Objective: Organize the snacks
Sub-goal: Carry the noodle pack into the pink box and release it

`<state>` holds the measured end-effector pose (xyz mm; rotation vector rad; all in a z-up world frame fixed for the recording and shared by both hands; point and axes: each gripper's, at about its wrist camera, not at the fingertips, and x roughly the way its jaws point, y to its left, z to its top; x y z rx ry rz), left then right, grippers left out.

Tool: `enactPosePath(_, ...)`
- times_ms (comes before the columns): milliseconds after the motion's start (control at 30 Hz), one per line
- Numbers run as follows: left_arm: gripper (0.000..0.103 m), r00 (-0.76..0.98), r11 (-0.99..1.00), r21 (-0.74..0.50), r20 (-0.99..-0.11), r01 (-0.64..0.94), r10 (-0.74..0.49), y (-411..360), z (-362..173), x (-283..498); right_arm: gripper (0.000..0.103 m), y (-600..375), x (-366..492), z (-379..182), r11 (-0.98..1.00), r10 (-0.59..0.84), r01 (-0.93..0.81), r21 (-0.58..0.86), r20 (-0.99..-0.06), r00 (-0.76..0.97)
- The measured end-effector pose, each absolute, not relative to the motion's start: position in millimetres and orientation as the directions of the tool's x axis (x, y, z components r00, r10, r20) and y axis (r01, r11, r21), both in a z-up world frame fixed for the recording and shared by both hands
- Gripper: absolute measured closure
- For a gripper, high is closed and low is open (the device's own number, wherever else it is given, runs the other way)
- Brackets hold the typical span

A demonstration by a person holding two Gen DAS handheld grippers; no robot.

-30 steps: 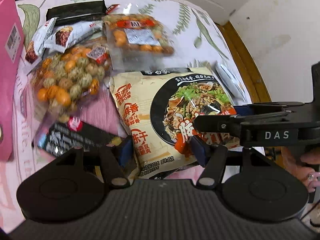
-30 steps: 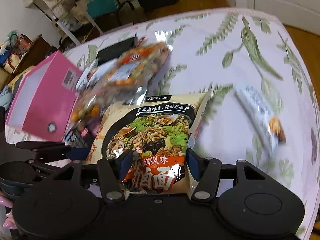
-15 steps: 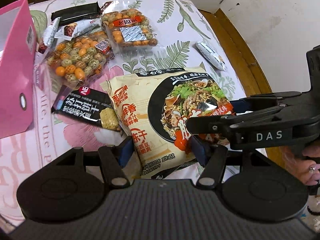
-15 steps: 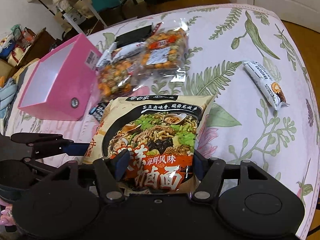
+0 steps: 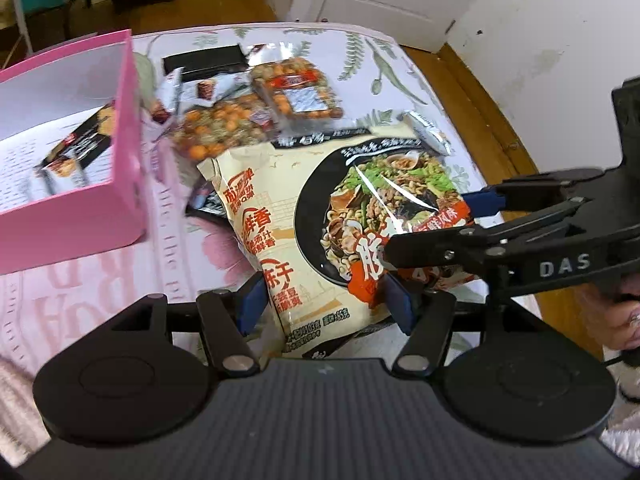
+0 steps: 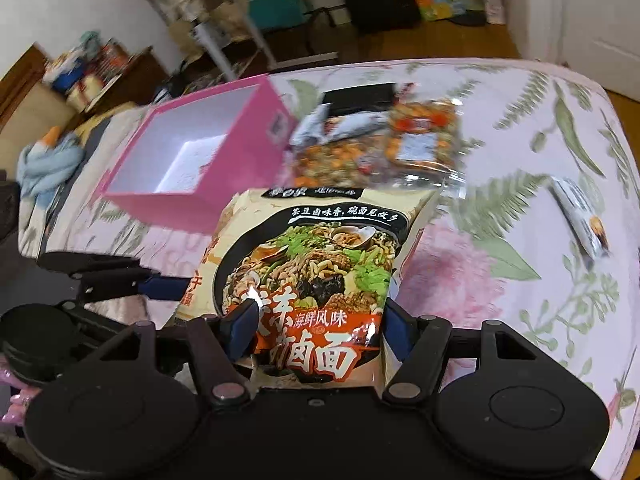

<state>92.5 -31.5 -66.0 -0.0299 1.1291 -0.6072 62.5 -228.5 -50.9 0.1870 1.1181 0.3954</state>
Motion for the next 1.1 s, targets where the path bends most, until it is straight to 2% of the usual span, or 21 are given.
enactPosePath(200,0.041,0.335,0.861,-0.307,-0.826,0.406,-0.453,-3.1,-54.1,86.0,0.032,-201.9,71.2,-36.4,0.893,0.425,-0.309,0.326,-0.836,0.347)
enactPosePath(333,0.041,0.406,0.885,-0.283,-0.808,0.370,-0.428,29.4,-38.9,85.3,0.033,-185.2,82.5,-29.0,0.844,0.512,-0.362,0.396,-0.796,0.323)
enactPosePath(500,0.041,0.478,0.911,-0.259,-0.786,0.322,-0.393,80.4,-26.1,92.3,0.048,-152.3,108.6,-24.6,0.794,0.582,-0.399,0.458,-0.761,0.285)
enactPosePath(733,0.041,0.598,0.953,-0.171,-0.747,0.250,-0.291,141.9,-8.6,128.7,0.053,-93.7,171.5,-31.1,0.735,0.659,-0.404,0.545,-0.715,0.234)
enactPosePath(900,0.042,0.666,0.972,-0.052,-0.720,0.227,-0.195,173.2,-24.5,171.1,0.053,-42.9,214.6,-50.6,0.728,0.665,-0.413,0.547,-0.711,0.229)
enactPosePath(1100,0.042,0.660,0.979,-0.006,-0.738,0.202,-0.140,202.7,-59.1,219.2,0.053,0.1,256.3,-84.6,0.746,0.641,-0.390,0.540,-0.742,0.196)
